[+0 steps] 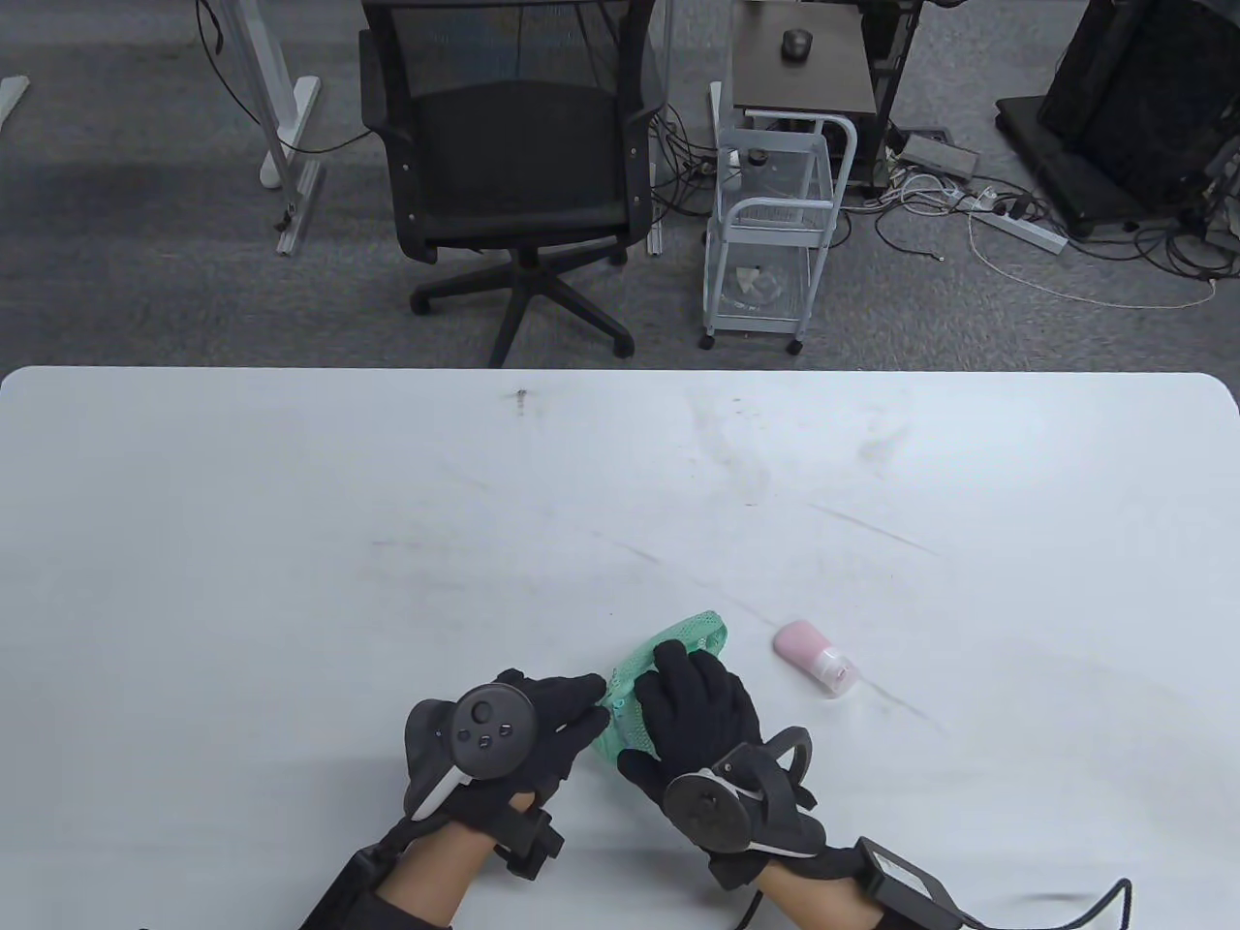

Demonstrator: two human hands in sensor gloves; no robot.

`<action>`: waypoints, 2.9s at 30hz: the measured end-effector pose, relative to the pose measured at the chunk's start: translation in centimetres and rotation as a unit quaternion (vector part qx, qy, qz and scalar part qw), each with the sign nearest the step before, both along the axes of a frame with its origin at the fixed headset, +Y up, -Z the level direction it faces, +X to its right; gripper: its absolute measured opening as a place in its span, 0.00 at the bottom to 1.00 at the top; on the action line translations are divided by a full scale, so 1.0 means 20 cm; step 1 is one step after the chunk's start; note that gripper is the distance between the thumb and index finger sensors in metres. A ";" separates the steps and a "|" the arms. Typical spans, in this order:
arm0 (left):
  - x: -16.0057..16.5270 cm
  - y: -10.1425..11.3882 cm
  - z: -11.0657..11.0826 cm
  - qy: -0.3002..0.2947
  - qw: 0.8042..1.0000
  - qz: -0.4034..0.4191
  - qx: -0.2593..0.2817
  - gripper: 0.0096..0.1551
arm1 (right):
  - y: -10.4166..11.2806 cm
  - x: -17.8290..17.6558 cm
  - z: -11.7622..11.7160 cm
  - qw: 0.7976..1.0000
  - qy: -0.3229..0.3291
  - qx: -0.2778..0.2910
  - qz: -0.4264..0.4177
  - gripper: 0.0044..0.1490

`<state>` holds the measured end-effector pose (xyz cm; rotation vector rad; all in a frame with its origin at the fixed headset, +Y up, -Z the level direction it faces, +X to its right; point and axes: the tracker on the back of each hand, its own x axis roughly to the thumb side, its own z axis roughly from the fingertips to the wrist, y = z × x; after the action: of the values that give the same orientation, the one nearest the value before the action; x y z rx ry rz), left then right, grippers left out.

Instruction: Take cleansing milk out of the toiletry bag

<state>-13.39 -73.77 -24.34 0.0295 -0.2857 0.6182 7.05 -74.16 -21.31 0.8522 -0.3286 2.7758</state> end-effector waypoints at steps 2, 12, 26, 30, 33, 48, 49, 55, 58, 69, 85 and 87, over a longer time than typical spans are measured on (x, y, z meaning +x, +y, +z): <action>0.00 0.00 0.00 0.000 1.000 0.006 -0.004 0.23 | -0.02 -0.02 0.00 1.000 -0.002 -0.001 0.004 0.49; 0.01 -0.01 -0.01 -0.002 1.000 0.020 -0.023 0.23 | -0.06 -0.04 -0.03 1.000 -0.010 -0.010 -0.002 0.35; 0.01 0.00 -0.01 0.002 1.000 0.003 -0.014 0.23 | -0.05 -0.01 -0.04 0.999 -0.024 -0.015 -0.035 0.24; -0.01 0.01 -0.01 0.012 1.000 -0.023 0.003 0.23 | -0.02 0.01 -0.04 0.998 -0.029 -0.015 -0.050 0.23; -0.02 0.01 -0.02 0.020 0.999 -0.043 0.012 0.22 | -0.01 0.03 -0.04 0.998 -0.030 -0.012 -0.059 0.22; -0.01 0.01 -0.01 0.027 0.994 -0.099 0.038 0.22 | 0.02 0.04 -0.02 0.999 -0.007 0.033 -0.033 0.22; -0.01 0.01 -0.01 0.027 0.994 -0.101 0.040 0.22 | 0.02 0.03 -0.02 0.999 -0.006 0.037 -0.029 0.22; -0.01 0.01 -0.02 0.028 0.993 -0.104 0.038 0.22 | 0.03 0.03 0.00 0.999 -0.002 0.047 -0.024 0.22; -0.01 0.01 -0.01 0.029 0.993 -0.105 0.039 0.22 | 0.03 0.03 0.00 0.999 -0.002 0.045 -0.026 0.22; -0.04 0.01 -0.03 0.042 0.991 -0.118 0.039 0.22 | 0.03 0.04 0.00 0.999 0.000 0.045 -0.026 0.22; -0.11 0.02 -0.06 0.083 0.983 -0.155 0.052 0.22 | 0.04 0.06 -0.01 0.999 -0.005 0.045 -0.030 0.22; -0.11 0.02 -0.07 0.084 0.983 -0.155 0.051 0.22 | 0.04 0.06 -0.01 0.999 -0.005 0.043 -0.030 0.22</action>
<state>-15.61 -73.42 -25.67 0.1326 -0.1524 0.2885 8.26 -73.42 -21.44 0.8345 -0.4717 2.7276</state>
